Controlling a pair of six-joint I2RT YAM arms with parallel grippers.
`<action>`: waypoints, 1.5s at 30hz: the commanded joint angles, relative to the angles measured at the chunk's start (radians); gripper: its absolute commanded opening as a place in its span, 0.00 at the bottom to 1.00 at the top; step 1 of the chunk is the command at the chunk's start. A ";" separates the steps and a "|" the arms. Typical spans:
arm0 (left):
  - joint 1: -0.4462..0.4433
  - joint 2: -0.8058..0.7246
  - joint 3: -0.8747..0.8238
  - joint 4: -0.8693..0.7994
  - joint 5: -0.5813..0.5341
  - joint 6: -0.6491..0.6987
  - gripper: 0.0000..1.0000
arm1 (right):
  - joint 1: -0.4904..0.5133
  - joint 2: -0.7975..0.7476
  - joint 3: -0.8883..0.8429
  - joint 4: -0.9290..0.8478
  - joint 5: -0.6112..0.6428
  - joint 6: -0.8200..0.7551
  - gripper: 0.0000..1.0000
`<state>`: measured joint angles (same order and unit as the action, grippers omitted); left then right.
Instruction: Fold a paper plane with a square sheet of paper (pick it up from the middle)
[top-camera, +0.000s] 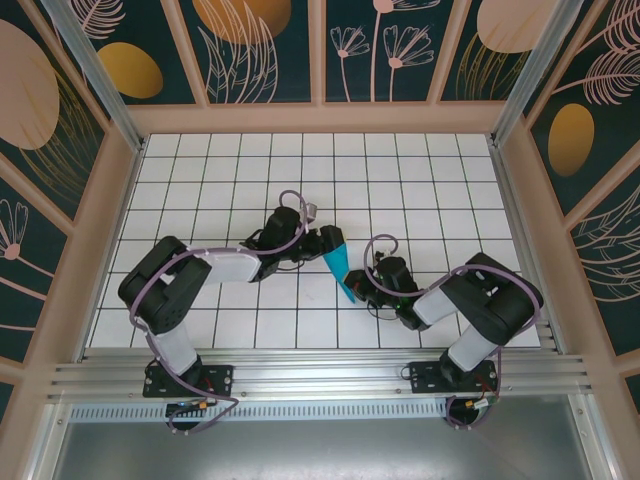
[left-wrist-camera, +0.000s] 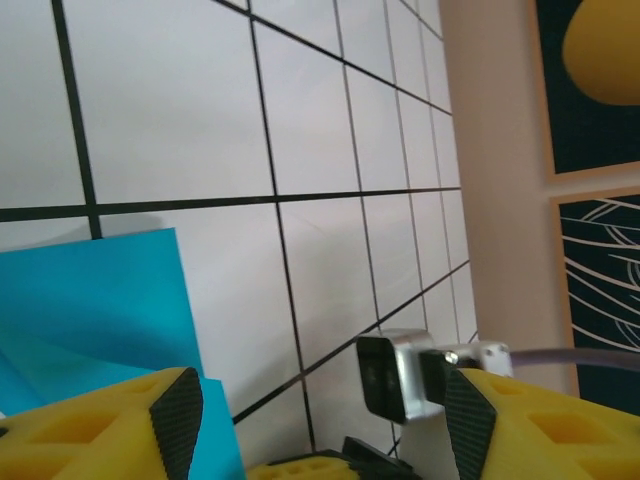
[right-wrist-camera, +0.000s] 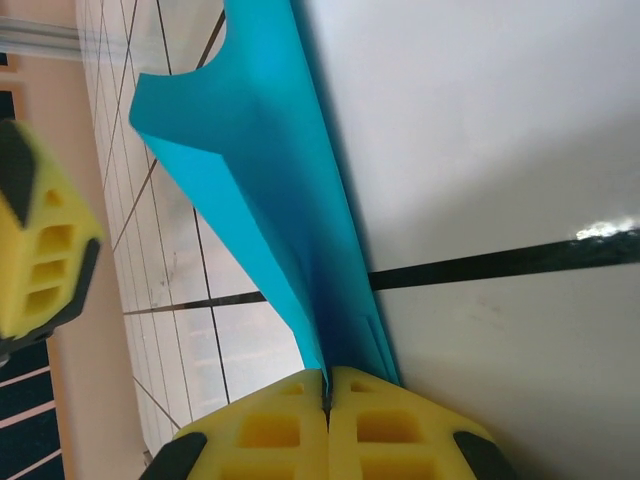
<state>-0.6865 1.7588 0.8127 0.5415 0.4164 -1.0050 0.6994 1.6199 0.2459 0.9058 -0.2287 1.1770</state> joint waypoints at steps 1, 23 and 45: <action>-0.002 -0.006 -0.029 0.046 0.045 0.014 0.67 | -0.008 0.038 -0.004 -0.022 -0.018 0.043 0.00; -0.019 0.211 0.031 0.152 0.129 -0.033 0.66 | -0.018 0.077 0.012 -0.053 -0.041 0.075 0.00; -0.019 0.284 0.146 -0.180 0.043 0.082 0.64 | -0.018 -0.139 0.077 -0.446 -0.018 -0.060 0.18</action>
<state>-0.7025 1.9701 0.9485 0.4416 0.5503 -0.9947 0.6769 1.5162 0.3191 0.6140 -0.2623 1.1641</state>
